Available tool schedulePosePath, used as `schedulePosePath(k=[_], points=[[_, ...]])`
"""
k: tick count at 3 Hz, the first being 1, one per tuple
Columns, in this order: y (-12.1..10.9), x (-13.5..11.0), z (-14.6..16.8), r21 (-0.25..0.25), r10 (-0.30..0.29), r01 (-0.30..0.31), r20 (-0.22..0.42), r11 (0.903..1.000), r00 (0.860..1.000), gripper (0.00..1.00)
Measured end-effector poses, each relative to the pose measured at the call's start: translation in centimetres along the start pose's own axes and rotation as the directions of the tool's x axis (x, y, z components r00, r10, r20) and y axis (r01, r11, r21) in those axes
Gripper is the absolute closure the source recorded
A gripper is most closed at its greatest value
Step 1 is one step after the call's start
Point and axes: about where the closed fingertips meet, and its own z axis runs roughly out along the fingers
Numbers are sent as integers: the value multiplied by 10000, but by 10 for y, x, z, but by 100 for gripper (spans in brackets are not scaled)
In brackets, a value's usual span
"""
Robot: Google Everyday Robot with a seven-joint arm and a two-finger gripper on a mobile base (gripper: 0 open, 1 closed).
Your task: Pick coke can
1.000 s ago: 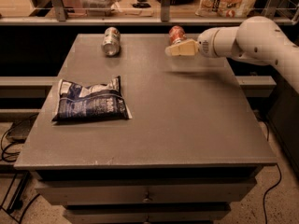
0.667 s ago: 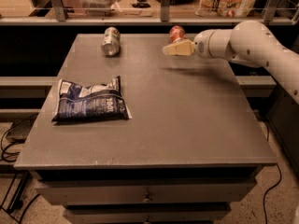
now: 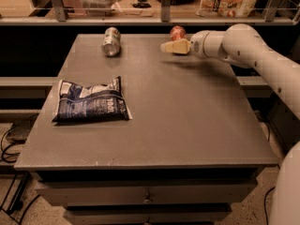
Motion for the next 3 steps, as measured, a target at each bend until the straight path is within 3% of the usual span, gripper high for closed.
schedulePosePath(k=[1,2,3], points=[[-7,3,17,83,85,-84,-112,9999,9999,47],[-11,7,25,146,129,-126,-219,9998,9997,70],[-7,-4,24,227,-241,247,-238,9994,9994,93]])
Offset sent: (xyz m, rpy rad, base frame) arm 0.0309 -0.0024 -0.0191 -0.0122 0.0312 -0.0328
